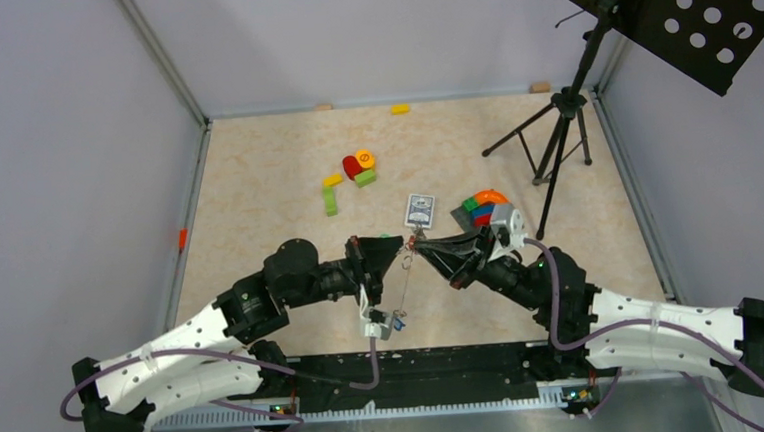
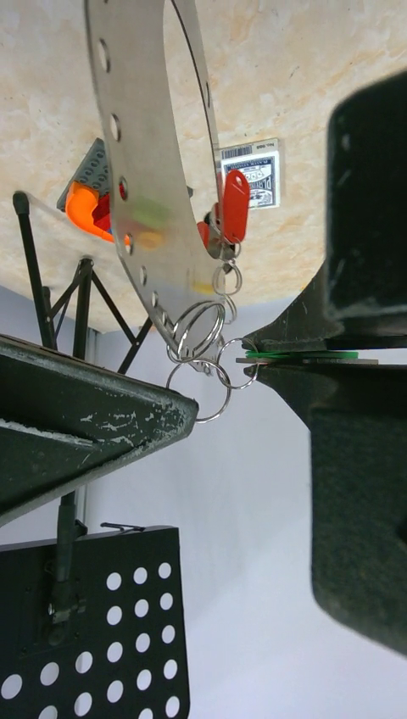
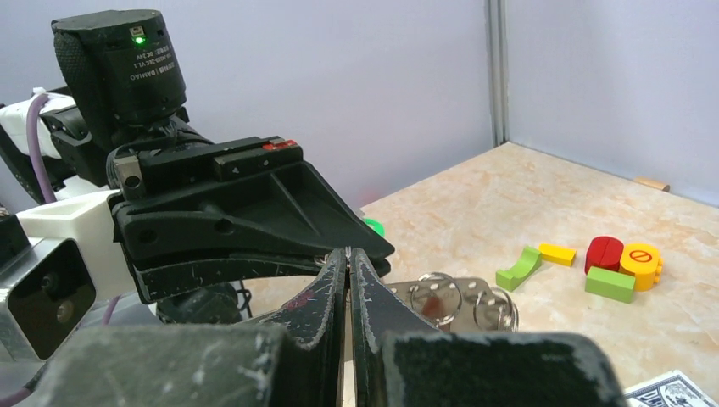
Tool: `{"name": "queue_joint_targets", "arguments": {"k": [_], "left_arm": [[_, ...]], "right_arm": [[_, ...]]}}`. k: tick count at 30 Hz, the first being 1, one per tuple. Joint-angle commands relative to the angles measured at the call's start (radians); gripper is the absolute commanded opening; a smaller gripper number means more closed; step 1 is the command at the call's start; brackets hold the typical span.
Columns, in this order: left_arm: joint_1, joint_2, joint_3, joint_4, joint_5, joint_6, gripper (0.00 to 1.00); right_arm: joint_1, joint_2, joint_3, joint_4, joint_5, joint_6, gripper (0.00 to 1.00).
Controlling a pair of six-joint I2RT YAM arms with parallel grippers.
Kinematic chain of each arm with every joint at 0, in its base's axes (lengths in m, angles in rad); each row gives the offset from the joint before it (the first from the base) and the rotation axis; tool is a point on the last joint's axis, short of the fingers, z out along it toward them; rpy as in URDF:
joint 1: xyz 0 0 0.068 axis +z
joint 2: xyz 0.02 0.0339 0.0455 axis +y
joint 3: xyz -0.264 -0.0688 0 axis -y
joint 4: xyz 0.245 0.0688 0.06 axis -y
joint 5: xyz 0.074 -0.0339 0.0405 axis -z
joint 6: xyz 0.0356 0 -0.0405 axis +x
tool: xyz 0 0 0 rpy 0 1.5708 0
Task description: Remove the keys from the keyring
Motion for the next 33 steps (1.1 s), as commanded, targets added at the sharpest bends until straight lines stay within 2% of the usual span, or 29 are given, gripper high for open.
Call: {"name": "queue_joint_targets", "arguments": {"k": [1, 13, 27, 33], "left_arm": [[0.0, 0.014, -0.01, 0.057, 0.008, -0.025, 0.0], [-0.001, 0.018, -0.016, 0.094, 0.018, -0.044, 0.0], [-0.001, -0.008, -0.003, 0.124, -0.096, -0.06, 0.0], [0.0, -0.002, 0.014, 0.121, -0.09, -0.047, 0.0]], "right_arm": [[0.009, 0.0, 0.002, 0.105, 0.01, 0.013, 0.0], [0.009, 0.001, 0.009, 0.061, -0.009, -0.001, 0.0], [0.009, -0.2, -0.057, -0.153, 0.1, -0.056, 0.0], [0.009, -0.213, -0.07, -0.191, 0.089, -0.044, 0.0]]}}
